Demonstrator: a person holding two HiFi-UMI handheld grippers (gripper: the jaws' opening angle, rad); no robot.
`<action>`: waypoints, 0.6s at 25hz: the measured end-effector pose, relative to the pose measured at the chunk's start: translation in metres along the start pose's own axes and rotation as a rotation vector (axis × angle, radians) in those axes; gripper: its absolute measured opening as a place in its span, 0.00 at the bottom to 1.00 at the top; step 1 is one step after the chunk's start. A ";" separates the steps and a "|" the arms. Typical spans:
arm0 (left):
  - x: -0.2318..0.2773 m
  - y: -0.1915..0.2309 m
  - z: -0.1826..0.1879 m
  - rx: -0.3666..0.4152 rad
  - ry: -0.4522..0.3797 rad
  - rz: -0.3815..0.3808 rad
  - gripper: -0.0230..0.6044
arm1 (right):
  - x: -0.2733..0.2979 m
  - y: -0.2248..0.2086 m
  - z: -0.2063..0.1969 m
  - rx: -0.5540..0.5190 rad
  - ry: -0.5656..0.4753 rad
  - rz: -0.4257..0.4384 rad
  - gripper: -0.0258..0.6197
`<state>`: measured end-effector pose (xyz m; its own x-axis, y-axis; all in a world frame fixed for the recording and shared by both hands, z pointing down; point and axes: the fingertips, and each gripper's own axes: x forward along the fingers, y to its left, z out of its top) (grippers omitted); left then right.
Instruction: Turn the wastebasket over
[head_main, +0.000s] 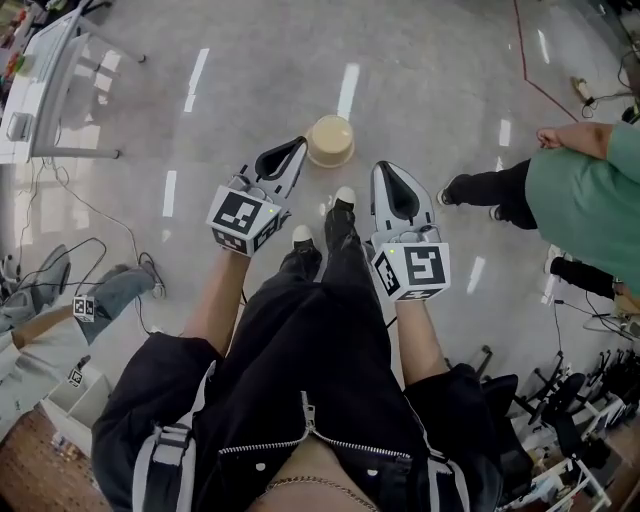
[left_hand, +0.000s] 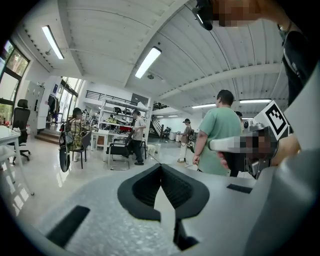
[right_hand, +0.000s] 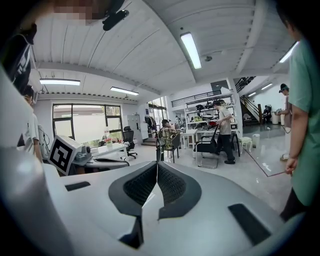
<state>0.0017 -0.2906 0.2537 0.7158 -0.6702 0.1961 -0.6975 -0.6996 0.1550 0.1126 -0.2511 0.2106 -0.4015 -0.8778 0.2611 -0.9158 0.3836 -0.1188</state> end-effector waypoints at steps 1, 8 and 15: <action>0.005 0.003 0.000 -0.005 -0.001 0.010 0.04 | 0.005 -0.004 0.000 0.000 0.002 0.008 0.06; 0.057 0.026 0.006 -0.008 -0.003 0.041 0.04 | 0.053 -0.048 0.014 -0.007 0.018 0.058 0.06; 0.111 0.057 -0.001 0.032 -0.021 0.081 0.04 | 0.107 -0.099 0.003 -0.034 0.044 0.137 0.06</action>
<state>0.0410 -0.4048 0.2857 0.6581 -0.7294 0.1865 -0.7517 -0.6505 0.1086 0.1607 -0.3840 0.2472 -0.5221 -0.8035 0.2861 -0.8517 0.5092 -0.1241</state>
